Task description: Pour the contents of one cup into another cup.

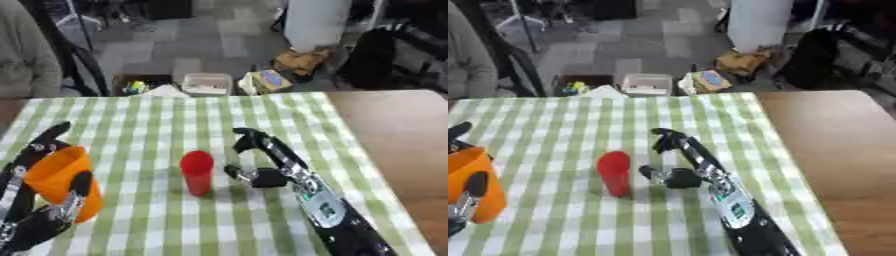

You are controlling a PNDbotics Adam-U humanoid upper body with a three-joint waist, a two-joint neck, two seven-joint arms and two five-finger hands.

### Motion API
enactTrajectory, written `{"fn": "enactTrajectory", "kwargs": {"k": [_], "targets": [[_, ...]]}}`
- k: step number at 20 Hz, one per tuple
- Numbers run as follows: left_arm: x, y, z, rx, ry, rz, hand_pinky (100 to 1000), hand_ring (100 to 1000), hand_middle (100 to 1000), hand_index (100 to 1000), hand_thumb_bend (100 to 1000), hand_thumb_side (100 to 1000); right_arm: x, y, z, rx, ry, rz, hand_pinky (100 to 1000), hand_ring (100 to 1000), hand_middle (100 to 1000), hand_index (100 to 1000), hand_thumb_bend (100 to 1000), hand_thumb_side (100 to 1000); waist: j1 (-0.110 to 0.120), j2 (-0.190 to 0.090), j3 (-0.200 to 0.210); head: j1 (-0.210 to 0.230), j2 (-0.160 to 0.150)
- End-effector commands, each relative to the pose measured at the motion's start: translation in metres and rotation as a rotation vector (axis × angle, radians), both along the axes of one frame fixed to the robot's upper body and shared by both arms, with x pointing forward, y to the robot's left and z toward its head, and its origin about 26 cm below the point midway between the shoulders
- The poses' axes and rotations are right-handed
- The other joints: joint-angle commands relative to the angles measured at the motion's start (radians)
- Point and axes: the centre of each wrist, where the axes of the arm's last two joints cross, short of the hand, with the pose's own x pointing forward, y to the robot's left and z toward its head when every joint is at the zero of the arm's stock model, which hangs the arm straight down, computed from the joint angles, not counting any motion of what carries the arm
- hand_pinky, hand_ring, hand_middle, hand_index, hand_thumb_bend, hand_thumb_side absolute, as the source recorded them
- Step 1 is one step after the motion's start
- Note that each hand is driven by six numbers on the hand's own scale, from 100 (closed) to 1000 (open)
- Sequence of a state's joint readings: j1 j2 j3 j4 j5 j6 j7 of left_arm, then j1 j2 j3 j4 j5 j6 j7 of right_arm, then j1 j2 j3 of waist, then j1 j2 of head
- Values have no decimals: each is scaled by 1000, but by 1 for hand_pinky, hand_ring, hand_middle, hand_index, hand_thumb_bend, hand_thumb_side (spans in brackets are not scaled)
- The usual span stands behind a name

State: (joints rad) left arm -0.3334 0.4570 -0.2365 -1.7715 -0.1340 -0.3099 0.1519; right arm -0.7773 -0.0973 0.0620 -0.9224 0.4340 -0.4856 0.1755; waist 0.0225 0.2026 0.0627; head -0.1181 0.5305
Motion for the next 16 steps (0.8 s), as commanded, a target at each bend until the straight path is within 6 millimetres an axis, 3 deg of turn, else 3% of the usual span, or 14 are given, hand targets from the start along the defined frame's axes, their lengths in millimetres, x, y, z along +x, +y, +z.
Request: {"fn": "enactTrajectory", "kwargs": {"k": [1,16], "targets": [[-2,5,14,15,-38,-8,100,325,530,940,100,485,4,10,9,-30,-37,24,802,711,663,934,492,425,3,-20,4,-7,-7],[-5,-4,21,5,-43,-54,100,321,525,941,100,502,4,32,-2,-87,-62,26,816,757,710,945,517,443,9,-20,19,-9,-4]]}}
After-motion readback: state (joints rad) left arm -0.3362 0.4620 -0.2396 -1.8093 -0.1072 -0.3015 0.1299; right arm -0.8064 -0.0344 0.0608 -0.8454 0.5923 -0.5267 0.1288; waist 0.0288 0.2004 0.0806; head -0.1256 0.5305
